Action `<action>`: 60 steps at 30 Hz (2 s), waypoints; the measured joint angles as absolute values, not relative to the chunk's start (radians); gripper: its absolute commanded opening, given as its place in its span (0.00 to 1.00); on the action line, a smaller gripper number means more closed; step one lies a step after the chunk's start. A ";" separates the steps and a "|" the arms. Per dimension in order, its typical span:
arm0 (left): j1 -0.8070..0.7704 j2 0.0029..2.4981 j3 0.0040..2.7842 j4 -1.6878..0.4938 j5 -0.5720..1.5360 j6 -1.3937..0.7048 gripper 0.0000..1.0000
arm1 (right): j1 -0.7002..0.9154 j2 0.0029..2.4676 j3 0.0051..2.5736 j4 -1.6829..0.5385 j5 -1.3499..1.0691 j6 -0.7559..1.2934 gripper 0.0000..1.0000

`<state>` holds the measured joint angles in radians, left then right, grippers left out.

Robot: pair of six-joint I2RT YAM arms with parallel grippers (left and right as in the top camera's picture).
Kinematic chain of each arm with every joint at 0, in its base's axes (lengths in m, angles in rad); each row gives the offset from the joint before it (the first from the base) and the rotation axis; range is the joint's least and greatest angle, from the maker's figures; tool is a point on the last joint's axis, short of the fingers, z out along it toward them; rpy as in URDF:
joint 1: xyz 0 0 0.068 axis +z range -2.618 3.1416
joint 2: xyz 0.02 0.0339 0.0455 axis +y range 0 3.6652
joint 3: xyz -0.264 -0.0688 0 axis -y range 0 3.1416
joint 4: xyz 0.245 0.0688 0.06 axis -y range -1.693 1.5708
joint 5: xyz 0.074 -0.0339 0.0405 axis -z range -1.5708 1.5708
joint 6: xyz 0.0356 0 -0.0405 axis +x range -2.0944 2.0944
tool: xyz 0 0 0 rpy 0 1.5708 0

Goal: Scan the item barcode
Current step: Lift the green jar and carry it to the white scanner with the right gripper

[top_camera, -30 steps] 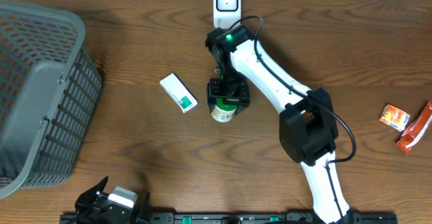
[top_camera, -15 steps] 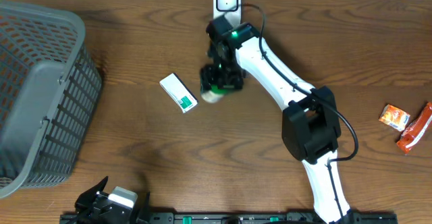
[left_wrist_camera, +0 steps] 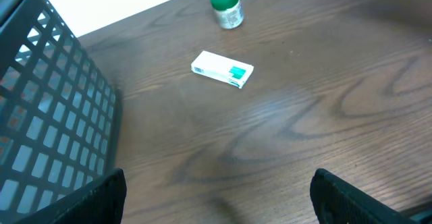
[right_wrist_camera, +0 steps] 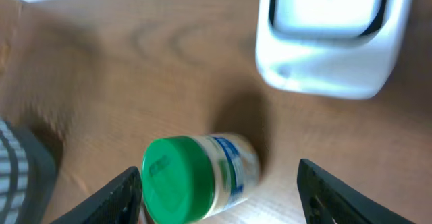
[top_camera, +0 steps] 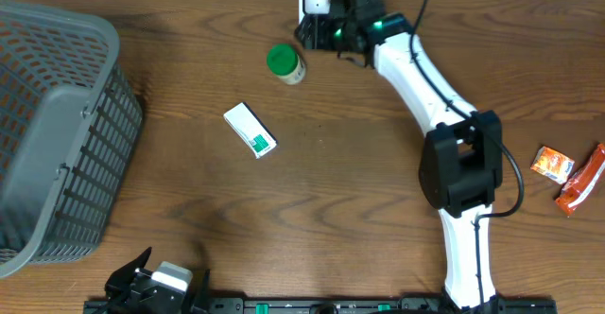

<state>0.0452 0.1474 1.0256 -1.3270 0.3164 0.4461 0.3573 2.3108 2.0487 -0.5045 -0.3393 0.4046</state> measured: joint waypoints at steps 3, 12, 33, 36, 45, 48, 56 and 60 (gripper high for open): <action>0.045 0.147 1.026 -1.327 0.316 0.446 0.86 | 0.347 2.311 2.049 -0.465 -0.339 0.405 0.79; 0.045 0.147 1.026 -1.327 0.316 0.446 0.86 | 0.437 2.311 2.051 -0.639 -0.229 0.284 0.99; 0.045 0.147 1.026 -1.327 0.316 0.446 0.86 | 0.631 2.350 2.054 -0.405 0.186 0.033 0.99; 0.045 0.147 1.026 -1.327 0.316 0.446 0.86 | 0.631 2.391 2.054 -0.384 0.184 0.036 0.99; 0.045 0.147 1.026 -1.327 0.316 0.446 0.86 | 0.622 2.440 2.058 -0.353 0.171 0.037 0.99; 0.045 0.147 1.026 -1.327 0.316 0.446 0.86 | 0.596 2.440 2.058 -0.353 0.145 0.038 0.99; 0.045 0.147 1.026 -1.327 0.316 0.446 0.86 | 0.523 2.440 2.058 -0.396 0.080 0.049 0.99; 0.045 0.147 1.026 -1.327 0.316 0.446 0.86 | 0.525 2.440 2.058 -0.406 0.058 0.049 0.99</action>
<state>0.0452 0.1474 1.0256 -1.3273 0.3164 0.4458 0.5251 2.4401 2.0583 -0.4065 0.0582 0.0490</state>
